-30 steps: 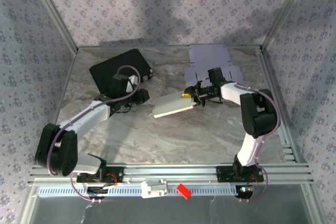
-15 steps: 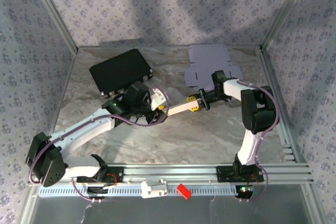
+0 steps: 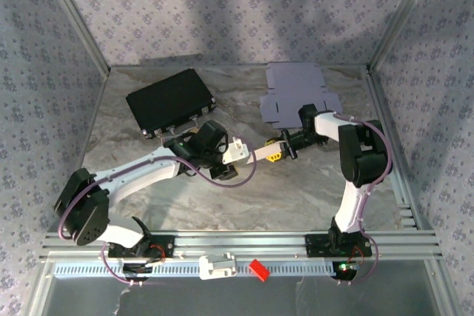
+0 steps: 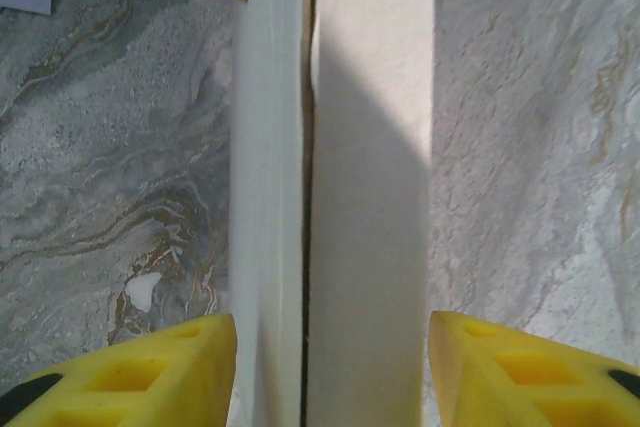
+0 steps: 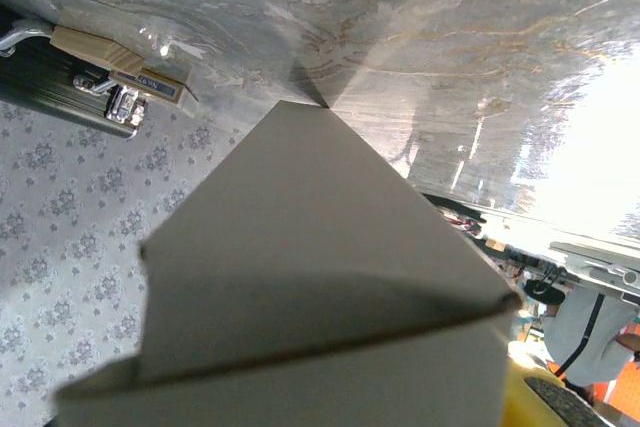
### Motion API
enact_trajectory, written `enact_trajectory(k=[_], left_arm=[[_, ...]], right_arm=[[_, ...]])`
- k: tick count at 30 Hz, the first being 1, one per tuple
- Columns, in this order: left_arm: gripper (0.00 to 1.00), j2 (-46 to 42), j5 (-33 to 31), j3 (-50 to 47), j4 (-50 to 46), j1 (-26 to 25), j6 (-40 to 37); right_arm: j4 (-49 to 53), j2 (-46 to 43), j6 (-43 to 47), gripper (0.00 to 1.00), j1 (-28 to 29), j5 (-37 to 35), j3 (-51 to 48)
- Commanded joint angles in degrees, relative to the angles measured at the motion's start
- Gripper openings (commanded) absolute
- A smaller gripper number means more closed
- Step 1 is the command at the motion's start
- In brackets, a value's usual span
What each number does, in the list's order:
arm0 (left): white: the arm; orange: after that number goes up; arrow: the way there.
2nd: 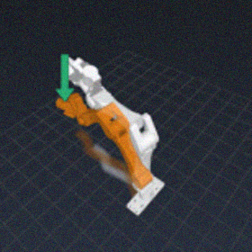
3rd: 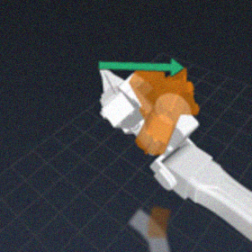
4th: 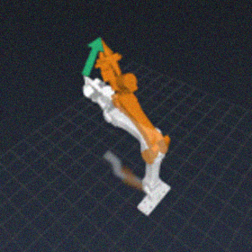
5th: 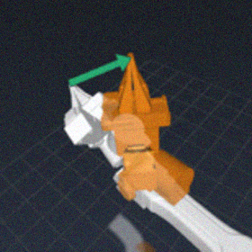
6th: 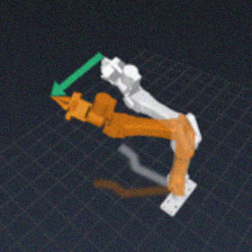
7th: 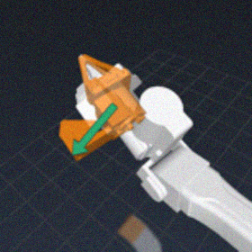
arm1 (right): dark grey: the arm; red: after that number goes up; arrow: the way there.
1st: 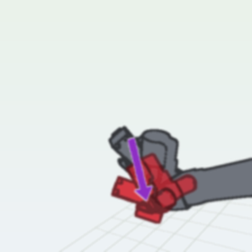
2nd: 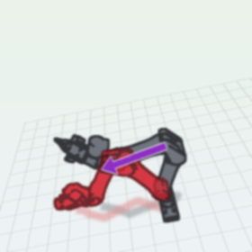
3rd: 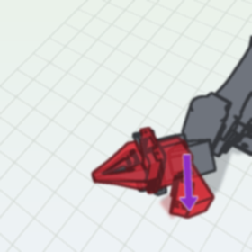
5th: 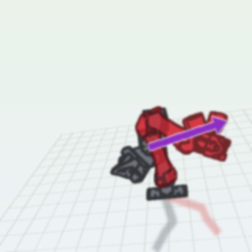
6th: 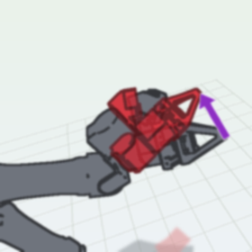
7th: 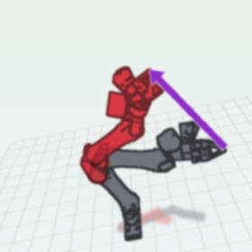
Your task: Fold the paper box
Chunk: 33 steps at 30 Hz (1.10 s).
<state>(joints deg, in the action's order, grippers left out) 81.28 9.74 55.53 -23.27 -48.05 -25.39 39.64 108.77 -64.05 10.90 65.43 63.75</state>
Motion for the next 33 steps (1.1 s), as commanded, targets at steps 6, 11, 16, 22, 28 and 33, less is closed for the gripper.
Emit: enact_trajectory(k=[6, 11, 16, 22, 28, 33], left_arm=[[0.49, 3.0, -4.0, 2.6, 1.1, -1.3, -2.0], [0.41, 4.1, -3.5, 3.1, 0.5, -1.4, -1.6], [0.35, 4.6, -3.0, 3.5, 0.0, -1.4, -1.0], [0.28, 6.9, 1.2, 7.1, -5.1, -1.2, -1.5], [0.25, 9.2, 4.8, 9.9, -9.3, -0.2, -1.0], [0.25, 10.6, 5.2, 12.0, -11.6, 0.2, -0.5]], right_arm=[[3.4, 0.8, -0.5, 0.29, -0.3, -3.2, -2.9], [2.6, 1.3, -1.6, 0.30, -0.7, -3.8, -3.7], [2.2, 1.9, -2.3, 0.34, -0.8, -4.4, -3.9], [2.7, 1.3, -2.5, 0.46, -2.0, -6.6, -5.0], [2.7, -2.0, -2.6, 0.62, -4.2, -9.4, -4.4], [5.9, -8.3, -1.2, 0.67, -7.3, -16.4, -1.3]])
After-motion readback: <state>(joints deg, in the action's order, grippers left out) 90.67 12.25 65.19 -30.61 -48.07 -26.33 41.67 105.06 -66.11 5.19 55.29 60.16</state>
